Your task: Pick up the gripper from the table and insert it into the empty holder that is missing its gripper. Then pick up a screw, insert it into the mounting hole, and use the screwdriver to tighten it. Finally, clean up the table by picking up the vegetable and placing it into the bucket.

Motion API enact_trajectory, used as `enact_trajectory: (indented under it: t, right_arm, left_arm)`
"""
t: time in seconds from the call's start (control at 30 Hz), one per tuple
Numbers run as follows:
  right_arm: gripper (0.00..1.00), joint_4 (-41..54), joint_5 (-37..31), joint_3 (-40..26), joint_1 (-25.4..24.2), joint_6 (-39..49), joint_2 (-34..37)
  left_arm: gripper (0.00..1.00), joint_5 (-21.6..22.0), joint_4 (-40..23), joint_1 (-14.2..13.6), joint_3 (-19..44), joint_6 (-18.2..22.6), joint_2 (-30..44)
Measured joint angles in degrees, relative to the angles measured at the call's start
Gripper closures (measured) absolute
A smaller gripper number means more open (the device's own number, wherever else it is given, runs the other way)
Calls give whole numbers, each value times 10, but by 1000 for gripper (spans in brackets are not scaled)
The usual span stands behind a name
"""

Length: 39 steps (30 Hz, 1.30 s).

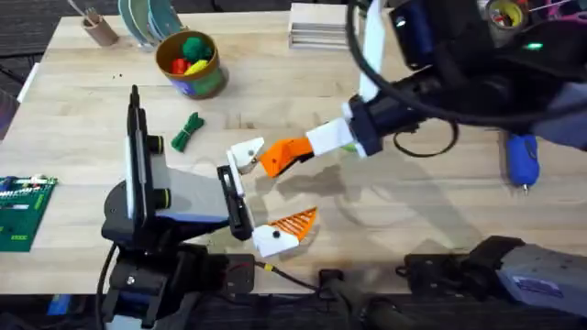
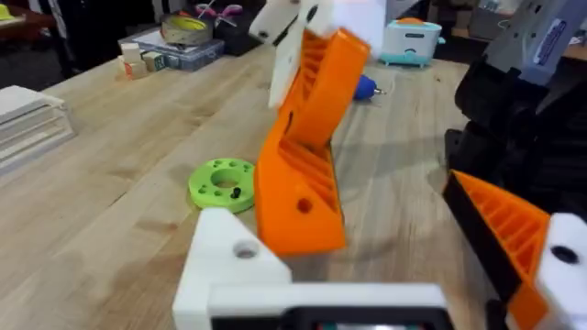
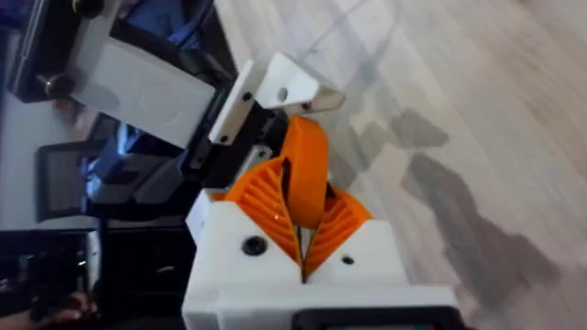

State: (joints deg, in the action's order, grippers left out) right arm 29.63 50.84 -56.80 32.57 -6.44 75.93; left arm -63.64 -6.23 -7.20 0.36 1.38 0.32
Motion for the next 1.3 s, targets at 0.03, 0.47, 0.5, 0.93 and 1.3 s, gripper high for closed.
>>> enact_trajectory:
  t: [0.03,0.47,0.5,0.93,1.3]
  right_arm:
    - [987,-8,13,0,0,0,11]
    - [988,-66,81,1,-6,-27,65]
    - [988,-68,84,1,-7,-30,68]
    - [989,-305,133,88,-49,-168,93]
    - [991,-548,73,174,-11,-379,93]
  left_arm:
    - [8,0,0,0,0,1,0]
    - [8,9,1,1,0,3,0]
    - [8,9,1,1,0,3,0]
    - [8,61,9,3,0,1,0]
    - [8,119,15,12,0,-8,1]
